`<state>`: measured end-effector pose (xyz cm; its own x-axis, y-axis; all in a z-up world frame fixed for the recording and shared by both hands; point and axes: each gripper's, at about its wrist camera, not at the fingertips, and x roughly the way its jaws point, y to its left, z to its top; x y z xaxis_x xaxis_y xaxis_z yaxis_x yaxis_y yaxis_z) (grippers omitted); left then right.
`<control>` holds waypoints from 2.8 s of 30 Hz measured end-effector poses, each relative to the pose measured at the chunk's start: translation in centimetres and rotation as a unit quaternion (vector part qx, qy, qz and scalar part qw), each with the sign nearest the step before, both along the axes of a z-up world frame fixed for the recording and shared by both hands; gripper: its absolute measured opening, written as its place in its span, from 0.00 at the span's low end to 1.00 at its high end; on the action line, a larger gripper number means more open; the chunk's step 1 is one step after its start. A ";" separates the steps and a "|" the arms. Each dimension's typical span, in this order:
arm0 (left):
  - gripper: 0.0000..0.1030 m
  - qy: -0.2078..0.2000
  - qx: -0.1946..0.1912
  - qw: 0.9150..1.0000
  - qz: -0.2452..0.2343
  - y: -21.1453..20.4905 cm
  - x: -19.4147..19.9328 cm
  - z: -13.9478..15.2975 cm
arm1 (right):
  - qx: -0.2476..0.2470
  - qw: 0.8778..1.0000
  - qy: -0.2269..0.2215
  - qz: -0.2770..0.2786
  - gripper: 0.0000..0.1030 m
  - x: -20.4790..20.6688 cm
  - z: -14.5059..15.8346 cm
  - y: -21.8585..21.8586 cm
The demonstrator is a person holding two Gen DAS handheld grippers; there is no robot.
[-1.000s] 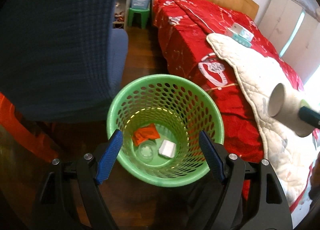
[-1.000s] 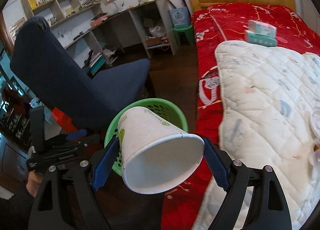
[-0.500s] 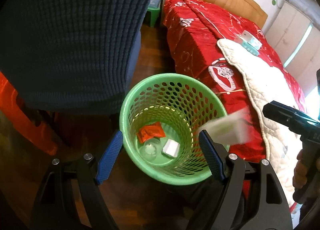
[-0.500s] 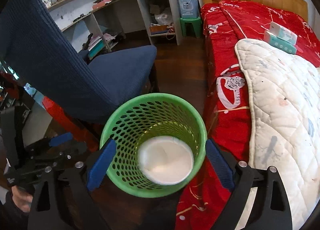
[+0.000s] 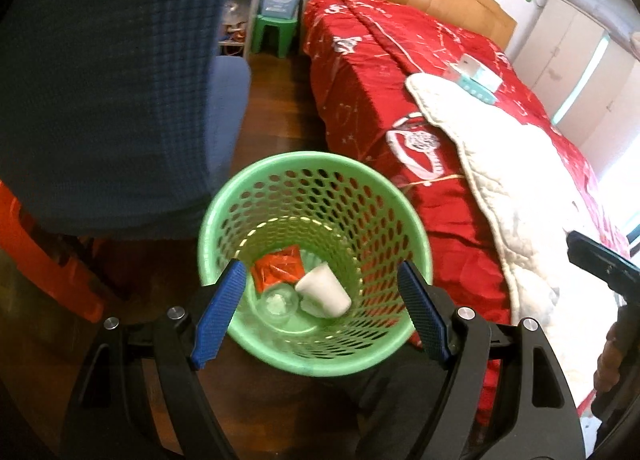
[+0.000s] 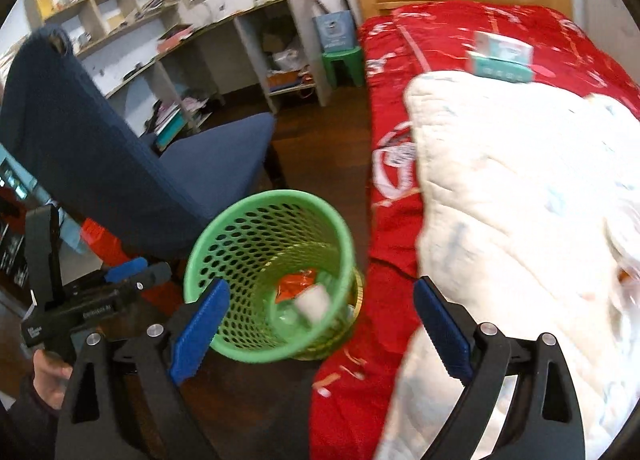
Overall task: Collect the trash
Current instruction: 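Carry the foam block and paper cup to the green wastebasket and release both, then grasp the strawberry yogurt cup with the right tool, then lift the yogurt cup with the right tool while the left tool grasps the clear round lid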
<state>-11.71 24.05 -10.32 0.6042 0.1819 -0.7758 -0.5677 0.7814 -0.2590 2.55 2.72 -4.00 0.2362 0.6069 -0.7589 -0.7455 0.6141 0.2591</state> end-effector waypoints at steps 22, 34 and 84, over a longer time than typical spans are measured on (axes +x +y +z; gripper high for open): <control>0.75 0.012 0.004 0.997 -0.071 -5.1 5.0 0.6 | 0.021 0.966 0.036 -0.253 0.88 9.8 0.0 -22.3; 0.75 0.023 0.004 0.996 -0.083 -5.9 6.9 0.0 | 0.002 0.952 0.076 -0.296 0.90 18.0 -1.1 -23.3; 0.83 -0.026 0.067 0.940 -0.334 -25.2 19.8 3.6 | 0.054 0.942 0.047 -0.327 0.86 13.9 3.1 -32.1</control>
<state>8.08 -1.14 -6.70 0.6550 -0.1577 -0.7390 0.0713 0.9865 -0.1473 16.45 -29.38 -0.93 0.5209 0.4289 -0.7381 -0.1864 0.9009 0.3920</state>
